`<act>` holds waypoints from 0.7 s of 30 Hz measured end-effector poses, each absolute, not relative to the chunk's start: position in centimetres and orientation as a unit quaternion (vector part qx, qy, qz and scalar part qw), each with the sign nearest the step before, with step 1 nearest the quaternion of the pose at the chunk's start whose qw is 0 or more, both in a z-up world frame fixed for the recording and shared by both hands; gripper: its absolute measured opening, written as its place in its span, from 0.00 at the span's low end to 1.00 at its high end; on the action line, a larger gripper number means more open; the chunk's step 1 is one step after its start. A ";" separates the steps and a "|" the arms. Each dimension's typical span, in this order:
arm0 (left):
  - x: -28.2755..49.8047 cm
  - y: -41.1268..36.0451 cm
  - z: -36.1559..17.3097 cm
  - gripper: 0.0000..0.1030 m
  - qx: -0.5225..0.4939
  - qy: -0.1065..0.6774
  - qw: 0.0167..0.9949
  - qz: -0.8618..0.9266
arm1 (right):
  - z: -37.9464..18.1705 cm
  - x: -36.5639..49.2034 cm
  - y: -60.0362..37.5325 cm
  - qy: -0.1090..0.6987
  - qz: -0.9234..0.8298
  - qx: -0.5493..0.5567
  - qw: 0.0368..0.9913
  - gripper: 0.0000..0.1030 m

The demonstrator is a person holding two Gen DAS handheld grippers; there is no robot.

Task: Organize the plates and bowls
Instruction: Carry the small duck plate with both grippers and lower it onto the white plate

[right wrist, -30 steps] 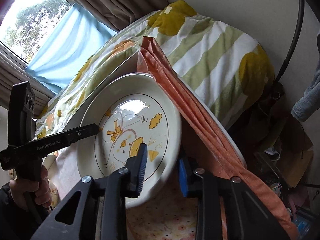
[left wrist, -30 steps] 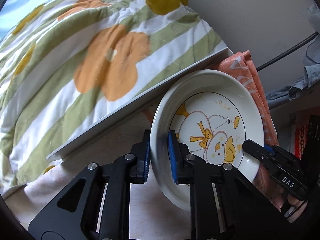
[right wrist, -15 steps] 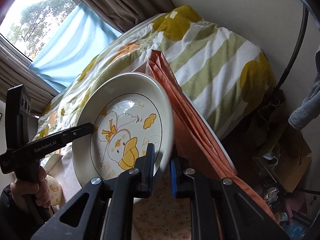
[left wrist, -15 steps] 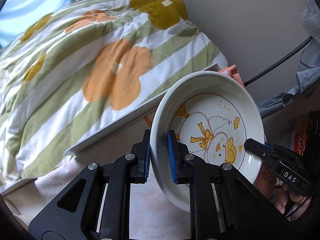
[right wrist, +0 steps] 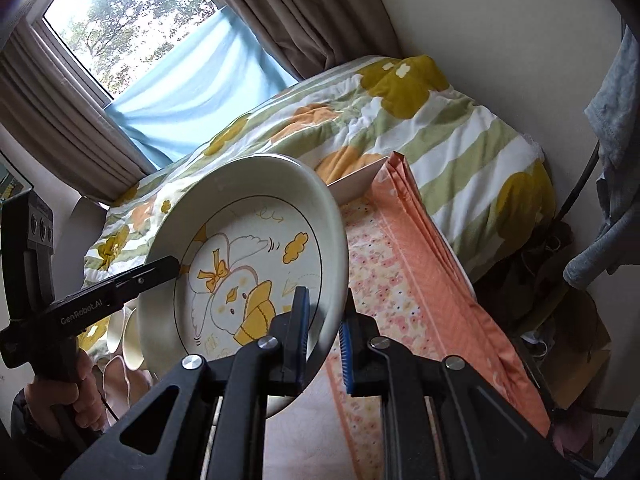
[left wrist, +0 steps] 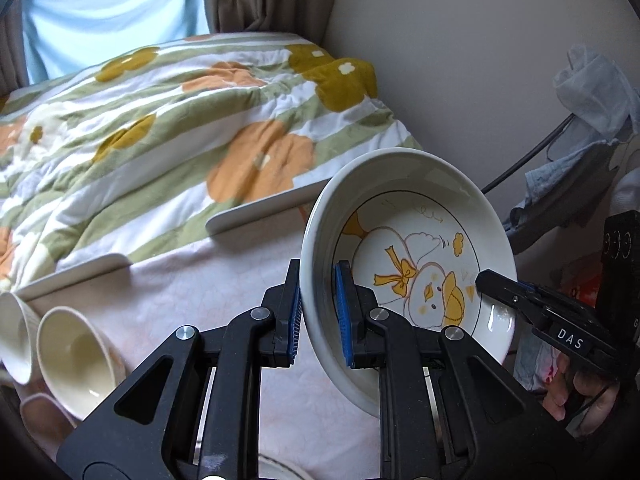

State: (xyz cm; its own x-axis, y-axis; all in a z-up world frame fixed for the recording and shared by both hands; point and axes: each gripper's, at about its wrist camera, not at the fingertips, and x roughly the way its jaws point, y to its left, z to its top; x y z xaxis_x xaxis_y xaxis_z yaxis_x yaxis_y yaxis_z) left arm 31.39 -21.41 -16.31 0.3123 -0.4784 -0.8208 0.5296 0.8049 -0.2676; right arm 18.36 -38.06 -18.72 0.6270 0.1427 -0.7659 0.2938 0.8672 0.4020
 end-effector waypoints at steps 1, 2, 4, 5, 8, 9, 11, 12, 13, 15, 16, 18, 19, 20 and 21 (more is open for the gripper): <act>30.4 -20.5 -15.9 0.13 0.022 0.495 0.811 -0.311 | -18.2 17.7 -37.3 0.430 -0.041 0.251 0.866 0.13; 29.5 -19.6 -15.5 0.13 0.018 0.494 0.812 -0.310 | -17.7 17.0 -36.5 0.429 -0.039 0.248 0.868 0.13; 27.3 -17.5 -14.9 0.13 0.012 0.490 0.816 -0.306 | -17.0 15.6 -34.8 0.428 -0.034 0.241 0.870 0.13; 26.2 -16.4 -14.8 0.13 0.009 0.490 0.817 -0.303 | -16.7 14.8 -33.9 0.426 -0.032 0.240 0.872 0.13; 23.2 -13.0 -14.6 0.13 -0.001 0.493 0.821 -0.288 | -16.3 12.8 -31.2 0.422 -0.021 0.235 0.875 0.13; 22.1 -11.8 -14.7 0.13 -0.004 0.494 0.822 -0.282 | -16.3 12.2 -30.1 0.423 -0.016 0.234 0.875 0.13; 20.2 -9.5 -15.0 0.13 -0.009 0.497 0.826 -0.268 | -16.4 11.2 -28.3 0.427 -0.004 0.230 0.875 0.13; 19.4 -8.3 -15.2 0.13 -0.012 0.499 0.827 -0.259 | -16.5 10.8 -27.3 0.428 0.005 0.227 0.875 0.13; 18.6 -7.1 -15.5 0.13 -0.016 0.502 0.828 -0.250 | -16.7 10.5 -26.3 0.432 0.014 0.223 0.874 0.13; 17.1 -5.1 -16.2 0.13 -0.024 0.508 0.830 -0.230 | -17.2 10.2 -24.5 0.440 0.031 0.216 0.871 0.13; 16.4 -4.2 -16.5 0.13 -0.028 0.510 0.831 -0.221 | -17.6 10.0 -23.6 0.444 0.040 0.212 0.869 0.13; 15.2 -2.4 -17.3 0.13 -0.041 0.513 0.832 -0.208 | -18.5 9.7 -22.3 0.455 0.056 0.207 0.864 0.13; 14.7 -1.6 -17.8 0.13 -0.045 0.517 0.831 -0.201 | -19.1 9.8 -21.6 0.462 0.065 0.205 0.860 0.13; 14.5 -1.1 -18.3 0.13 -0.047 0.520 0.830 -0.193 | -19.6 9.8 -21.1 0.468 0.074 0.201 0.857 0.13; 14.1 -0.5 -18.8 0.13 -0.050 0.524 0.830 -0.185 | -20.1 9.8 -20.5 0.473 0.083 0.198 0.855 0.13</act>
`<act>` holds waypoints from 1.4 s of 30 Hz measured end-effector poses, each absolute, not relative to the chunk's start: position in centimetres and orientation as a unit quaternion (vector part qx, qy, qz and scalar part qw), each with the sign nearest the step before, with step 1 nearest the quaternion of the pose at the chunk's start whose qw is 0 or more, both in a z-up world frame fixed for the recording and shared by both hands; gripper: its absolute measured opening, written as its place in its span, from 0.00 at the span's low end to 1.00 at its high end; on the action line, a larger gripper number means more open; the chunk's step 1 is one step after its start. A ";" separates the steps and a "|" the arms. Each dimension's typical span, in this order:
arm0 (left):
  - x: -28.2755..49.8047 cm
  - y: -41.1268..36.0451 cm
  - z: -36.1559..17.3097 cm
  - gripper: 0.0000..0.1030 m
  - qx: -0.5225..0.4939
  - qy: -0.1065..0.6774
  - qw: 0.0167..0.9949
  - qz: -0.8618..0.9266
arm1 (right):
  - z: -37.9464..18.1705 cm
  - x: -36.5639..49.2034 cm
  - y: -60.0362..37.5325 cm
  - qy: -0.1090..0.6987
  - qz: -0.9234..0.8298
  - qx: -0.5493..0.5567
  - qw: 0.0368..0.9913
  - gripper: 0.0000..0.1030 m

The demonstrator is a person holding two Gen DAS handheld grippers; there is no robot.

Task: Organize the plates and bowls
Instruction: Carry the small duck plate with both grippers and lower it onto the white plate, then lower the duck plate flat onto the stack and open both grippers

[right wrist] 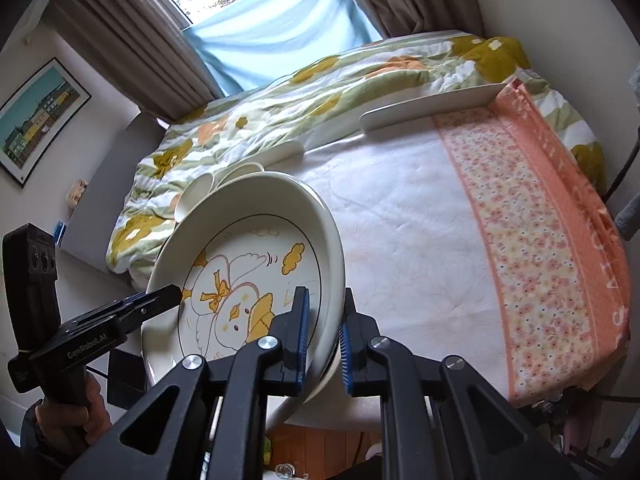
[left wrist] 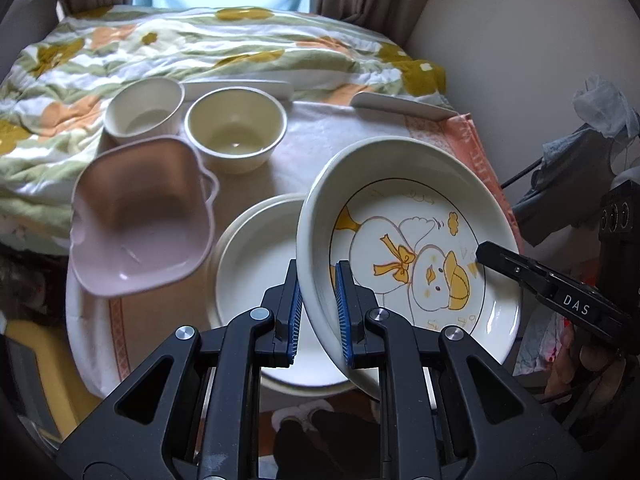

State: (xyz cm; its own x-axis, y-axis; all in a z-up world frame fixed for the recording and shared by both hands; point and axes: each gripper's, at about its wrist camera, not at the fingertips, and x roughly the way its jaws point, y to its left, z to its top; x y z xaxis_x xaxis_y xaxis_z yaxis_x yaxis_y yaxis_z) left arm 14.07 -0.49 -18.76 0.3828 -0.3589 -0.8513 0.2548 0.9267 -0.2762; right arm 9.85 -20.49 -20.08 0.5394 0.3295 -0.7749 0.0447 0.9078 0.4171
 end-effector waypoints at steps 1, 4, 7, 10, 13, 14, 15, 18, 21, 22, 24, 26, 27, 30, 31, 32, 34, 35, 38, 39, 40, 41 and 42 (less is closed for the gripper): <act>13.6 0.1 -19.2 0.13 -0.053 0.527 0.830 -0.176 | -20.5 9.7 -19.8 0.476 0.092 0.195 0.853 0.13; 12.8 1.2 -20.6 0.13 -0.062 0.532 0.830 -0.158 | -21.8 9.9 -18.4 0.486 0.110 0.185 0.847 0.13; 12.9 1.5 -22.3 0.13 -0.064 0.538 0.829 -0.139 | -23.2 10.5 -17.3 0.499 0.110 0.184 0.839 0.13; 13.1 2.5 -24.2 0.13 -0.091 0.546 0.823 -0.130 | -24.2 11.0 -16.4 0.503 0.116 0.162 0.841 0.13; 13.4 2.6 -25.7 0.13 -0.100 0.550 0.820 -0.123 | -25.1 11.9 -16.1 0.506 0.119 0.148 0.841 0.13; 13.5 2.7 -26.0 0.13 -0.102 0.550 0.820 -0.122 | -25.4 12.1 -16.0 0.507 0.119 0.141 0.842 0.13; 13.6 2.7 -26.3 0.13 -0.103 0.551 0.820 -0.121 | -25.7 12.2 -15.8 0.508 0.118 0.133 0.843 0.13; 13.7 2.5 -27.1 0.13 -0.102 0.553 0.819 -0.119 | -26.4 12.6 -15.5 0.509 0.119 0.114 0.845 0.13; 13.9 2.5 -27.6 0.13 -0.101 0.555 0.818 -0.116 | -27.0 12.8 -15.4 0.511 0.120 0.100 0.845 0.12; 14.0 2.4 -27.8 0.13 -0.100 0.556 0.817 -0.115 | -27.2 12.8 -15.4 0.511 0.121 0.095 0.846 0.12; 14.1 2.2 -28.0 0.13 -0.098 0.558 0.816 -0.115 | -27.4 12.7 -15.3 0.510 0.121 0.085 0.847 0.12; 14.3 2.0 -28.1 0.14 -0.094 0.559 0.816 -0.115 | -27.3 12.7 -15.1 0.505 0.118 0.068 0.853 0.12; 14.4 1.9 -28.2 0.14 -0.093 0.560 0.815 -0.115 | -27.4 12.8 -15.1 0.504 0.116 0.064 0.853 0.12; 14.5 1.5 -28.3 0.14 -0.088 0.558 0.817 -0.114 | -27.5 13.0 -15.3 0.502 0.113 0.057 0.855 0.13; 14.6 1.4 -28.3 0.14 -0.085 0.558 0.818 -0.113 | -27.5 13.1 -15.3 0.503 0.112 0.055 0.855 0.13; 14.7 1.2 -28.3 0.14 -0.080 0.558 0.818 -0.113 | -27.6 13.1 -15.4 0.504 0.112 0.055 0.854 0.13; 14.8 0.9 -28.4 0.14 -0.072 0.556 0.820 -0.111 | -27.9 13.2 -15.7 0.506 0.111 0.057 0.854 0.13; 14.8 0.8 -28.4 0.15 -0.069 0.556 0.821 -0.110 | -27.9 13.1 -15.8 0.504 0.113 0.059 0.854 0.13; 15.0 0.6 -28.4 0.15 -0.067 0.556 0.822 -0.105 | -27.9 13.0 -15.7 0.500 0.113 0.053 0.857 0.13; 15.0 0.4 -28.4 0.15 -0.061 0.556 0.823 -0.102 | -27.9 13.0 -15.7 0.499 0.114 0.052 0.858 0.13; 15.0 0.2 -28.4 0.16 -0.054 0.555 0.824 -0.100 | -27.9 13.0 -15.7 0.498 0.114 0.052 0.858 0.13; 15.0 0.0 -28.4 0.16 -0.048 0.554 0.826 -0.097 | -27.9 13.0 -15.8 0.497 0.115 0.052 0.859 0.13; 15.0 -0.1 -28.4 0.16 -0.044 0.553 0.827 -0.096 | -27.9 13.0 -15.8 0.496 0.116 0.051 0.859 0.13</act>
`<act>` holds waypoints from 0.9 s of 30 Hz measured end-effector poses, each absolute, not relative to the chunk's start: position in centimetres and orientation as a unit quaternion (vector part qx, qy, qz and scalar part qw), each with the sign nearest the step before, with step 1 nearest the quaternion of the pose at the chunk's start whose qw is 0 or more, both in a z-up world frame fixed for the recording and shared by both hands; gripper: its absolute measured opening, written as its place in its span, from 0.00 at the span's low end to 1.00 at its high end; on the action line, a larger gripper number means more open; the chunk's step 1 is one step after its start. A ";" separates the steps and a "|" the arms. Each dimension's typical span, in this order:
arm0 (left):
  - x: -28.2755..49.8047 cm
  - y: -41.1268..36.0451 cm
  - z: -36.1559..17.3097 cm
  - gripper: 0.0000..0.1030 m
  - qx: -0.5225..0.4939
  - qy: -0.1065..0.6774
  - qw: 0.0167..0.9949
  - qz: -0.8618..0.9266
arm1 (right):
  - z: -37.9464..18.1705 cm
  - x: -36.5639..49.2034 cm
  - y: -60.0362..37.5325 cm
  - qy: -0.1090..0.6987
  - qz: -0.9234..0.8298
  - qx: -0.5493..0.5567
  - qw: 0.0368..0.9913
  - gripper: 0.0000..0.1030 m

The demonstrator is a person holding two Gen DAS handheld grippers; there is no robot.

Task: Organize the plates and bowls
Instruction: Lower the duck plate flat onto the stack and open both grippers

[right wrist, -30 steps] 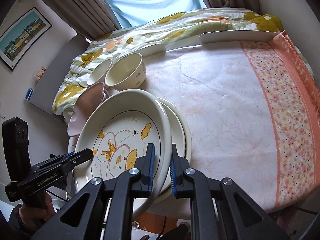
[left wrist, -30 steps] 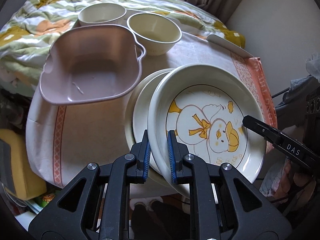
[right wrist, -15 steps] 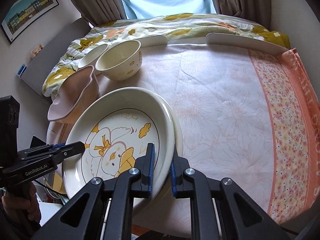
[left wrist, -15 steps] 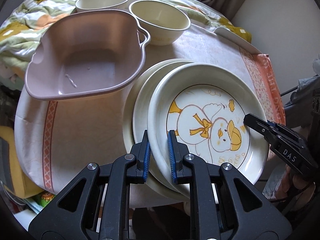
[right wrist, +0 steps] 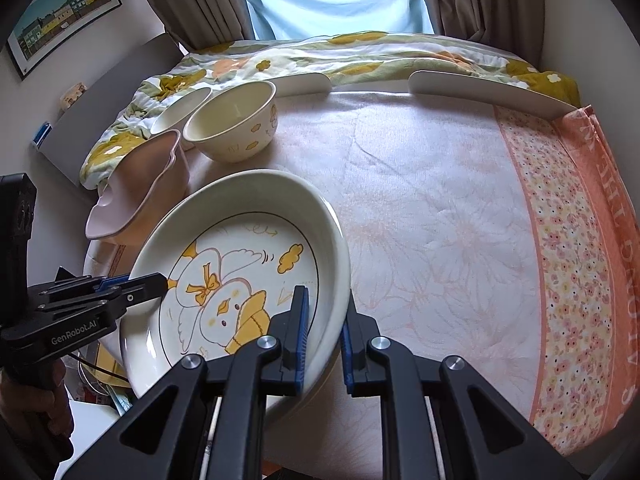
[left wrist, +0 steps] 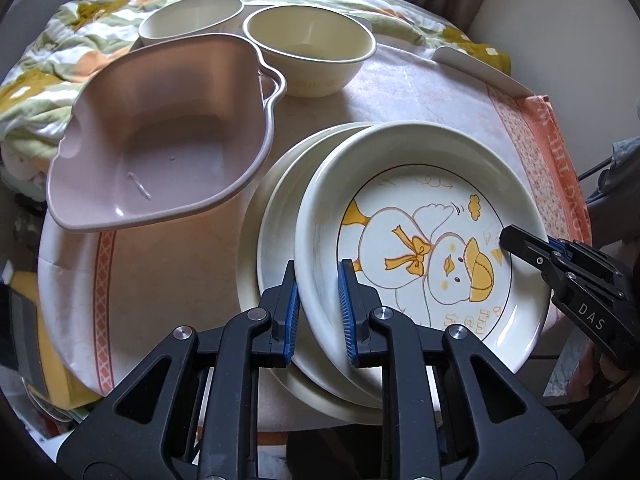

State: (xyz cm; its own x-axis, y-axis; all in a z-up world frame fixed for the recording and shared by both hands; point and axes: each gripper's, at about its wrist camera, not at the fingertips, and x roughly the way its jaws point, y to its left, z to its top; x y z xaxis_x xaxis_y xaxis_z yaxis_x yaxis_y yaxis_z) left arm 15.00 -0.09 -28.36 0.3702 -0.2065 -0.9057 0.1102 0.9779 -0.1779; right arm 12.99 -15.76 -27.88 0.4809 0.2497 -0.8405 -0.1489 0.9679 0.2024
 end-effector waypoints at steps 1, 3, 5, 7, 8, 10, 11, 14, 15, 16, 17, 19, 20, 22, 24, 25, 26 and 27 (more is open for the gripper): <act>15.0 -0.2 -28.3 0.16 -0.039 0.552 0.828 -0.094 | -27.9 13.0 -15.7 0.496 0.117 0.049 0.859 0.13; 15.0 -0.6 -28.3 0.16 -0.011 0.551 0.830 -0.085 | -27.8 12.9 -15.6 0.495 0.117 0.044 0.860 0.13; 14.7 -1.4 -28.2 0.16 0.025 0.544 0.836 -0.075 | -27.8 12.8 -15.4 0.494 0.116 0.035 0.861 0.13; 14.7 -1.6 -28.2 0.16 0.034 0.541 0.838 -0.070 | -27.9 12.9 -15.5 0.493 0.117 0.036 0.861 0.13; 14.7 -1.6 -28.1 0.16 0.036 0.539 0.839 -0.067 | -27.8 12.9 -15.5 0.493 0.117 0.035 0.861 0.13; 14.6 -1.8 -28.0 0.16 0.052 0.537 0.840 -0.060 | -27.8 12.9 -15.2 0.492 0.117 0.027 0.862 0.13; 14.5 -2.0 -27.9 0.16 0.063 0.534 0.841 -0.056 | -27.8 12.9 -15.1 0.492 0.116 0.021 0.863 0.13; 14.3 -2.6 -28.0 0.17 0.097 0.524 0.845 -0.048 | -27.9 13.1 -14.9 0.489 0.115 0.010 0.865 0.13; 14.2 -2.7 -28.0 0.17 0.102 0.521 0.846 -0.046 | -27.9 13.1 -14.8 0.487 0.115 0.006 0.866 0.13; 14.1 -2.8 -28.0 0.17 0.105 0.519 0.847 -0.044 | -27.9 13.1 -14.8 0.486 0.114 0.003 0.866 0.13; 14.0 -2.7 -27.9 0.17 0.107 0.519 0.847 -0.042 | -27.9 13.1 -14.8 0.486 0.112 -0.004 0.867 0.13; 14.1 -2.8 -27.9 0.17 0.108 0.520 0.847 -0.039 | -27.8 13.0 -14.4 0.481 0.110 -0.023 0.869 0.13; 14.1 -2.8 -27.9 0.17 0.109 0.519 0.847 -0.037 | -27.8 13.0 -14.3 0.480 0.109 -0.032 0.870 0.13; 14.0 -2.8 -27.9 0.17 0.111 0.519 0.847 -0.036 | -27.8 13.1 -14.3 0.479 0.110 -0.032 0.870 0.13; 14.0 -2.9 -27.9 0.17 0.113 0.519 0.846 -0.035 | -27.8 13.1 -14.3 0.478 0.110 -0.033 0.871 0.13; 14.0 -3.0 -27.9 0.17 0.114 0.520 0.846 -0.034 | -27.8 13.1 -14.4 0.478 0.110 -0.033 0.871 0.13; 14.0 -2.9 -27.9 0.17 0.110 0.522 0.845 -0.034 | -27.8 13.1 -14.3 0.477 0.109 -0.033 0.871 0.13; 14.1 -2.8 -27.8 0.16 0.100 0.526 0.844 -0.035 | -27.8 13.1 -14.3 0.477 0.109 -0.033 0.871 0.13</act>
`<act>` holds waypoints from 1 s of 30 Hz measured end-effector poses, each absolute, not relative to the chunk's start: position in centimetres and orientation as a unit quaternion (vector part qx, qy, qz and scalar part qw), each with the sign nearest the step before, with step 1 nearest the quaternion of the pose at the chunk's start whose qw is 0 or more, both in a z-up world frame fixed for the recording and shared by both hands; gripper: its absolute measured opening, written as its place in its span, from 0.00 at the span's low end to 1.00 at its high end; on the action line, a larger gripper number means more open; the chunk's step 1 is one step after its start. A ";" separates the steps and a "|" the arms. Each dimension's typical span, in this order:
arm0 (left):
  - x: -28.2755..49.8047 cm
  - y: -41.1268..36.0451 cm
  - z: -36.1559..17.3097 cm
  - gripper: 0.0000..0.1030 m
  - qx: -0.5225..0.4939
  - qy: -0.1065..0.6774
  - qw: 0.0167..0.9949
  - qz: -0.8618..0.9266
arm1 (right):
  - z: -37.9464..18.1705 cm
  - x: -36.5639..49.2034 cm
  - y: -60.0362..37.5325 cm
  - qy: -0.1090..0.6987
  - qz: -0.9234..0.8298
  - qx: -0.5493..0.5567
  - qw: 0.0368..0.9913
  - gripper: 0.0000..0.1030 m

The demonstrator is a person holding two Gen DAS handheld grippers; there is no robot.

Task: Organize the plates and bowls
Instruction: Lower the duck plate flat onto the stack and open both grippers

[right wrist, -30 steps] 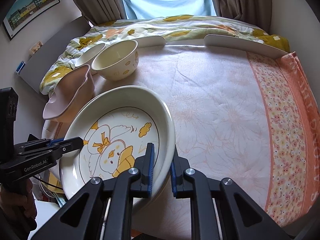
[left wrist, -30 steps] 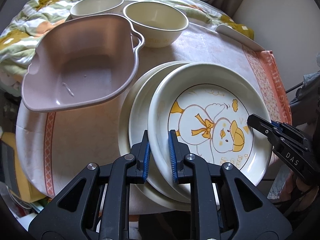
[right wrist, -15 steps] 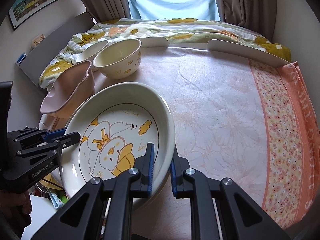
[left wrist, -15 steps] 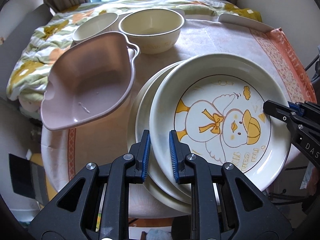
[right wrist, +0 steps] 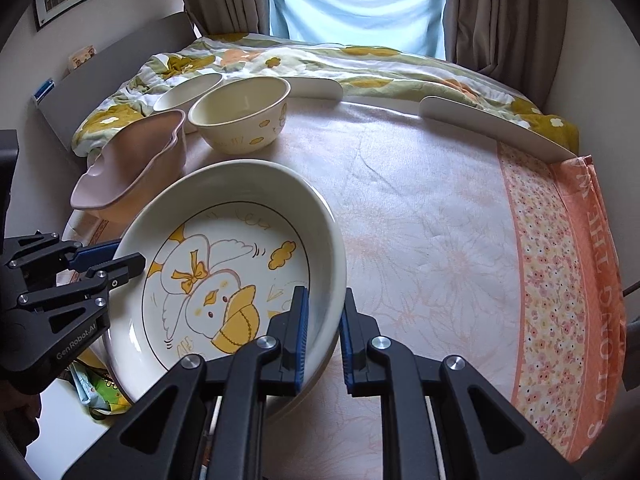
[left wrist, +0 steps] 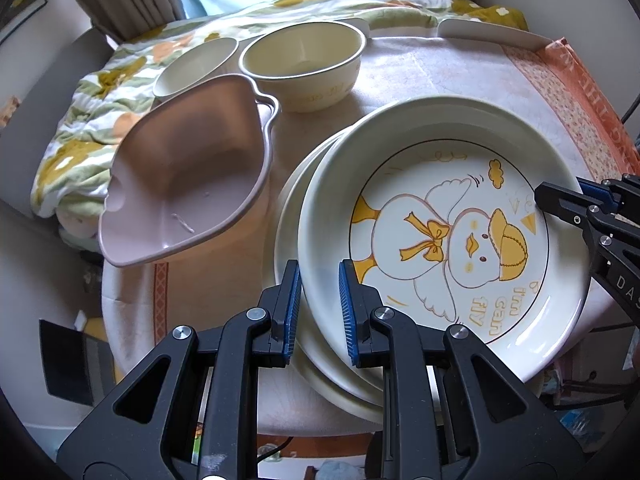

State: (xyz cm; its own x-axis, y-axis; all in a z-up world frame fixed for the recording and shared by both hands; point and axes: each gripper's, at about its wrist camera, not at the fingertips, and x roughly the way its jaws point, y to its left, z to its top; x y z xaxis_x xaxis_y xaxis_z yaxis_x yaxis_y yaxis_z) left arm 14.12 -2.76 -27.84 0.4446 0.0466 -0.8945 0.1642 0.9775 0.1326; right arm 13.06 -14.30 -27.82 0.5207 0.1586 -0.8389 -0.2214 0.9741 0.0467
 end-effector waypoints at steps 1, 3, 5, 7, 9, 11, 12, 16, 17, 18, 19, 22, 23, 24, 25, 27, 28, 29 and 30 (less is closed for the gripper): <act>14.2 -2.5 -27.7 0.15 0.093 0.527 0.844 -0.035 | -27.8 13.1 -14.3 0.478 0.110 -0.033 0.871 0.13; 14.1 -2.6 -27.4 0.14 0.102 0.522 0.846 -0.029 | -27.8 13.0 -14.2 0.477 0.110 -0.038 0.871 0.13; 14.1 -2.5 -27.4 0.14 0.104 0.520 0.847 -0.028 | -27.8 13.0 -13.9 0.478 0.110 -0.041 0.871 0.13; 14.2 -2.5 -27.4 0.14 0.105 0.520 0.847 -0.029 | -27.9 13.0 -13.8 0.478 0.110 -0.040 0.871 0.13; 14.2 -2.4 -27.4 0.14 0.102 0.523 0.846 -0.029 | -27.9 13.0 -13.7 0.478 0.110 -0.041 0.870 0.13; 14.0 -2.6 -27.3 0.14 0.109 0.520 0.847 -0.026 | -27.9 13.0 -13.6 0.477 0.109 -0.046 0.871 0.13; 13.9 -2.8 -27.3 0.14 0.119 0.516 0.848 -0.022 | -27.9 13.0 -13.5 0.478 0.109 -0.048 0.871 0.13; 13.6 -2.9 -27.4 0.14 0.138 0.506 0.851 -0.020 | -28.1 13.0 -13.4 0.477 0.110 -0.049 0.871 0.13; 13.6 -2.8 -27.4 0.14 0.137 0.507 0.851 -0.020 | -28.2 13.0 -13.4 0.477 0.108 -0.051 0.871 0.13; 13.7 -2.7 -27.4 0.14 0.133 0.508 0.851 -0.021 | -28.2 13.0 -13.4 0.477 0.107 -0.052 0.871 0.13; 13.7 -2.7 -27.3 0.14 0.129 0.508 0.851 -0.022 | -28.2 13.0 -13.4 0.477 0.108 -0.049 0.871 0.13; 13.7 -2.5 -27.2 0.14 0.121 0.512 0.850 -0.025 | -28.1 13.1 -13.4 0.478 0.109 -0.044 0.871 0.13; 13.7 -2.3 -27.0 0.14 0.113 0.515 0.849 -0.027 | -27.9 13.0 -13.4 0.476 0.109 -0.042 0.872 0.13; 13.7 -2.1 -26.7 0.14 0.103 0.516 0.850 -0.030 | -27.7 13.0 -13.6 0.475 0.109 -0.040 0.873 0.13; 13.6 -1.8 -26.1 0.14 0.092 0.514 0.852 -0.032 | -27.3 13.0 -13.7 0.472 0.111 -0.036 0.874 0.13; 13.4 -1.4 -24.7 0.14 0.076 0.508 0.857 -0.033 | -26.1 12.9 -14.0 0.464 0.117 -0.026 0.878 0.13; 13.3 -1.1 -23.8 0.14 0.066 0.502 0.862 -0.031 | -25.5 12.9 -14.1 0.461 0.121 -0.022 0.879 0.13; 13.2 -0.7 -22.8 0.15 0.058 0.496 0.866 -0.026 | -24.8 13.0 -14.2 0.460 0.128 -0.018 0.879 0.13; 13.0 -0.3 -21.8 0.21 0.051 0.490 0.870 -0.019 | -24.1 13.0 -14.4 0.456 0.134 -0.013 0.880 0.13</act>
